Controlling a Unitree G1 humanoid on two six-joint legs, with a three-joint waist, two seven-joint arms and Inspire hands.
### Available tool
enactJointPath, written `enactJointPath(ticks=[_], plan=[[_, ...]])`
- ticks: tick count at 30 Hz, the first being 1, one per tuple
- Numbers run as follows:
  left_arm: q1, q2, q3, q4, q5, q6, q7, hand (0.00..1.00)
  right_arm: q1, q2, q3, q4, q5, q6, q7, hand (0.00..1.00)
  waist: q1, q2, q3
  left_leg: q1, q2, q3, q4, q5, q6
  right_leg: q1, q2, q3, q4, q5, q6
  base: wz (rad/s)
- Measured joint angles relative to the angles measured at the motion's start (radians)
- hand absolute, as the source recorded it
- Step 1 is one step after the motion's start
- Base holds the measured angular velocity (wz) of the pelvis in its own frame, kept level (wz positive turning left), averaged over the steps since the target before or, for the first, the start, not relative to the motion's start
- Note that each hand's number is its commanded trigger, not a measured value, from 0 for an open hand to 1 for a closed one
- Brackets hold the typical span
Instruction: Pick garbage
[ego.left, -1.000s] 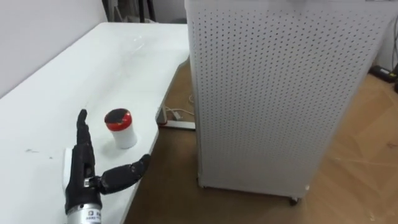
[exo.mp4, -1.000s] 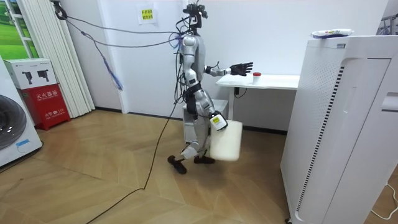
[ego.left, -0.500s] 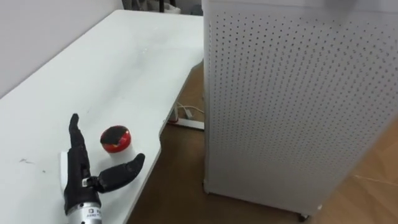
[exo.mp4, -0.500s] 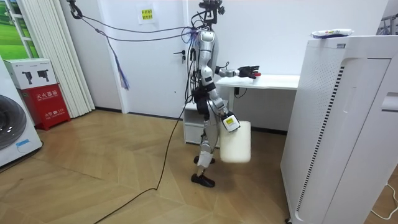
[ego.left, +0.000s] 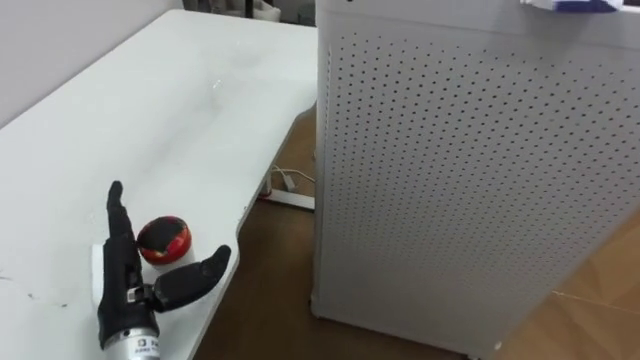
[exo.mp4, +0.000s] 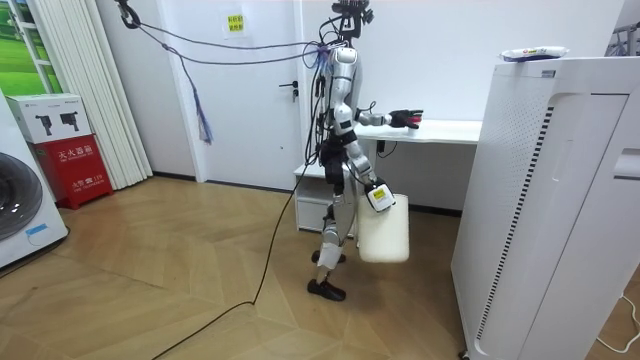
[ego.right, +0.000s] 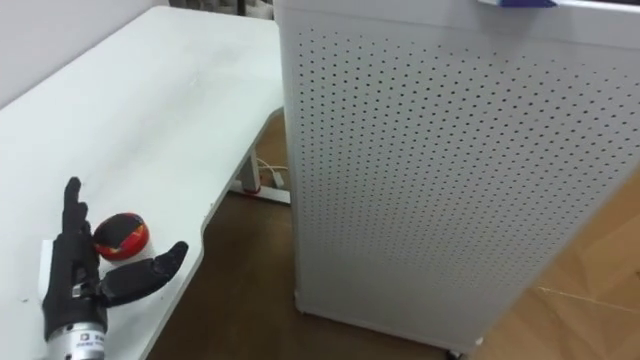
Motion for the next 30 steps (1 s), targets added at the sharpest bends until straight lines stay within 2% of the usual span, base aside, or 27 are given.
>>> enactJointPath(ticks=[3,6,7,9,12,21,22,23,30], plan=[[0.01,0.0,0.0,0.006,-0.061,0.006,-0.003,0.0,0.0,0.0,0.0,-0.015,-0.008,0.0,0.01,1.0,-0.001,-0.001,0.0004,-0.001,0.001,0.0,-0.007,0.0,0.0,-0.001,0.001,-0.001,-0.006,0.0,0.0,0.0],[0.01,-0.001,0.0,0.019,-0.069,0.003,-0.018,0.0,0.001,0.0,0.0,-0.017,-0.008,0.001,0.02,1.0,0.0,-0.001,-0.0001,0.001,0.0,0.001,-0.01,0.0,0.0,0.002,0.002,-0.001,-0.012,0.0,0.0,0.0],[0.011,0.0,0.0,0.025,-0.069,-0.002,-0.019,0.0,0.001,0.0,0.001,-0.017,-0.008,0.001,0.022,1.0,0.001,0.0,0.0,0.004,0.0,0.001,-0.012,0.0,0.0,0.004,0.003,-0.001,-0.013,0.0,0.0,0.0],[0.008,0.0,-0.003,0.074,-0.076,-0.043,-0.021,0.0,0.003,0.0,0.022,-0.017,-0.007,0.001,0.022,1.0,0.001,0.0,0.0001,0.026,0.0,0.001,-0.025,0.0,0.0,0.02,0.006,0.0,-0.017,0.0,0.0,-0.06],[-0.012,0.0,-0.013,0.111,-0.104,-0.07,-0.017,0.0,0.014,0.0,0.034,-0.036,-0.008,0.003,0.019,1.0,0.001,-0.001,-0.0004,0.03,-0.002,0.001,-0.031,0.002,-0.004,0.022,0.009,0.001,-0.018,0.0,0.0,0.0],[-0.067,-0.001,-0.016,0.19,-0.168,-0.092,0.023,0.0,0.018,0.0,0.031,-0.039,-0.015,0.013,0.01,1.0,-0.004,0.0,-0.0014,0.05,0.002,0.002,-0.041,0.007,-0.011,0.034,0.014,0.003,-0.016,0.006,-0.006,0.0],[-0.069,-0.001,-0.015,0.193,-0.17,-0.092,0.027,0.58,0.018,0.0,0.031,-0.039,-0.019,0.013,0.009,1.0,-0.004,0.0,-0.0014,0.051,0.002,0.003,-0.041,0.007,-0.011,0.034,0.013,0.004,-0.015,0.006,-0.007,-0.04],[-0.072,-0.001,-0.014,0.199,-0.176,-0.093,0.033,1.0,0.019,0.0,0.027,-0.039,-0.022,0.013,0.009,1.0,-0.004,0.0,-0.0018,0.051,0.002,0.004,-0.04,0.007,-0.011,0.034,0.013,0.004,-0.015,0.007,-0.007,-0.03],[-0.085,-0.001,-0.01,0.211,-0.224,-0.099,0.063,1.0,0.019,0.0,0.024,-0.039,-0.021,0.013,0.01,1.0,-0.006,-0.003,-0.0024,0.063,0.003,0.005,-0.041,0.008,-0.011,0.035,0.014,0.009,-0.014,0.009,-0.007,0.0]])
